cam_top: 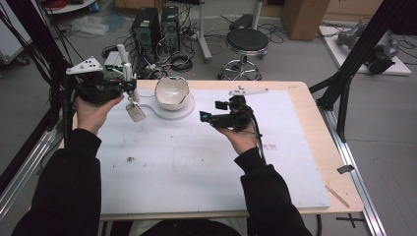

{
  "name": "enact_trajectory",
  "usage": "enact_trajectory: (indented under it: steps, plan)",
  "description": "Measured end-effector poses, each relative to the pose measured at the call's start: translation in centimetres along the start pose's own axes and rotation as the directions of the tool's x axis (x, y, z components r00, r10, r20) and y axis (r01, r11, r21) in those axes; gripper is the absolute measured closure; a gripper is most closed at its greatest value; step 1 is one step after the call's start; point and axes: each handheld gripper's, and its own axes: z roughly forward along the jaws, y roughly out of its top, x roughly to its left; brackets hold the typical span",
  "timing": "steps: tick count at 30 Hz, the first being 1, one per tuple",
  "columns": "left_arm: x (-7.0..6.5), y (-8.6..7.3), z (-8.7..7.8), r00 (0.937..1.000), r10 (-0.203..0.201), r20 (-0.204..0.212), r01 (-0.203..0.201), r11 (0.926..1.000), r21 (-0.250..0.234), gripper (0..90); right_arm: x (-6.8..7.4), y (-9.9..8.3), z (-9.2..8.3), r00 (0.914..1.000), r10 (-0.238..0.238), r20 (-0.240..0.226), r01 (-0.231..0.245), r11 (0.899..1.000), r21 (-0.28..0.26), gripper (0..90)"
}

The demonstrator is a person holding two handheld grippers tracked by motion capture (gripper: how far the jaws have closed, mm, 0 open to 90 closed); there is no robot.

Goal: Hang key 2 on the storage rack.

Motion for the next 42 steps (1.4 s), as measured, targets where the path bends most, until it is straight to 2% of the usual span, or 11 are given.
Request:
enact_trajectory:
  steps: [3, 6, 10, 16, 20, 21, 26, 31, 34, 39, 42]
  plan:
    - [1.1, 0.1, -0.5, 0.9998, -0.009, -0.016, 0.009, 0.9999, -0.008, 86.3, -1.5, -1.6, -1.7, 0.9992, 0.016, 0.036, -0.015, 1.000, -0.021, 11.7]
    - [2.3, -0.1, -0.9, 0.9982, -0.053, -0.027, 0.052, 0.9981, -0.033, 86.2, -2.8, -3.4, -3.5, 0.9935, 0.015, 0.112, -0.009, 0.998, -0.054, 11.7]
    - [3.8, -0.6, -1.2, 0.9969, -0.058, -0.053, 0.057, 0.9982, -0.018, 86.2, -4.1, -5.3, -5.4, 0.9879, 0.039, 0.151, -0.032, 0.998, -0.049, 11.4]
    - [6.0, -0.9, -1.6, 0.9932, -0.068, -0.095, 0.067, 0.9976, -0.015, 86.2, -5.2, -7.6, -7.1, 0.9737, 0.041, 0.224, -0.036, 0.999, -0.030, 10.9]
    - [7.3, -0.8, -1.7, 0.9927, -0.079, -0.091, 0.079, 0.9968, -0.008, 86.2, -5.5, -8.5, -8.2, 0.9652, 0.044, 0.258, -0.036, 0.999, -0.034, 10.8]
    - [7.6, -0.7, -1.7, 0.9937, -0.066, -0.091, 0.067, 0.9977, 0.010, 86.2, -5.6, -8.7, -8.4, 0.9632, 0.046, 0.265, -0.036, 0.999, -0.040, 10.8]
    - [8.7, -0.4, -1.4, 0.9934, -0.049, -0.104, 0.054, 0.9978, 0.038, 86.2, -6.7, -10.2, -10.4, 0.9517, 0.127, 0.280, -0.103, 0.990, -0.098, 10.8]
    - [9.9, -0.1, -1.2, 0.9906, -0.059, -0.124, 0.065, 0.9965, 0.052, 86.2, -6.9, -11.5, -12.1, 0.9427, 0.143, 0.302, -0.107, 0.985, -0.132, 10.8]
    - [10.7, -0.2, -1.2, 0.9862, -0.063, -0.153, 0.074, 0.9949, 0.069, 86.2, -7.2, -12.2, -12.5, 0.9514, 0.131, 0.279, -0.098, 0.987, -0.127, 10.8]
    - [12.1, -0.4, -1.2, 0.9772, -0.080, -0.196, 0.093, 0.9940, 0.058, 86.2, -7.3, -12.4, -12.8, 0.9528, 0.117, 0.280, -0.086, 0.989, -0.122, 10.8]
    - [12.9, -0.5, -0.8, 0.9795, -0.112, -0.167, 0.122, 0.9910, 0.054, 86.2, -7.2, -12.4, -12.8, 0.9536, 0.118, 0.277, -0.084, 0.988, -0.130, 10.8]
